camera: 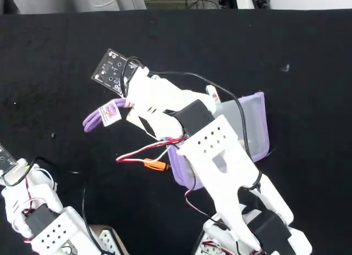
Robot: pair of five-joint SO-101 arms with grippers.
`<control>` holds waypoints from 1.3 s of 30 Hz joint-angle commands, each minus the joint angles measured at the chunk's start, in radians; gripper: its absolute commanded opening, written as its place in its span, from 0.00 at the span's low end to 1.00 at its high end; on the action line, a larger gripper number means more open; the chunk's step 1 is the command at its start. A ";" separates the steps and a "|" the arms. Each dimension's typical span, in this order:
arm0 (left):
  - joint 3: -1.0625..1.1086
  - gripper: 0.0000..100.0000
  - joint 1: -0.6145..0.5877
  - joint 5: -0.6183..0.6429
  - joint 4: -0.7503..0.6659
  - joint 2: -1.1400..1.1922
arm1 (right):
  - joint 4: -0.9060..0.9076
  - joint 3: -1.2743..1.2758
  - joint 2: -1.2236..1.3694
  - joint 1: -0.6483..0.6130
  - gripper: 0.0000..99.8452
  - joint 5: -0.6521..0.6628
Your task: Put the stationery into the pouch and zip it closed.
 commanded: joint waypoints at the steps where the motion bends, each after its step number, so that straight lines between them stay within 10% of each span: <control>1: 0.024 0.03 0.021 -0.002 0.006 -0.005 | -0.014 0.035 -0.013 0.028 0.01 -0.008; 14: 0.024 0.03 0.021 -0.002 0.006 -0.005 | -0.381 0.242 0.406 0.166 0.02 -0.009; 39: 0.024 0.03 0.019 -0.002 0.006 -0.003 | -0.091 0.143 0.295 0.149 0.24 0.002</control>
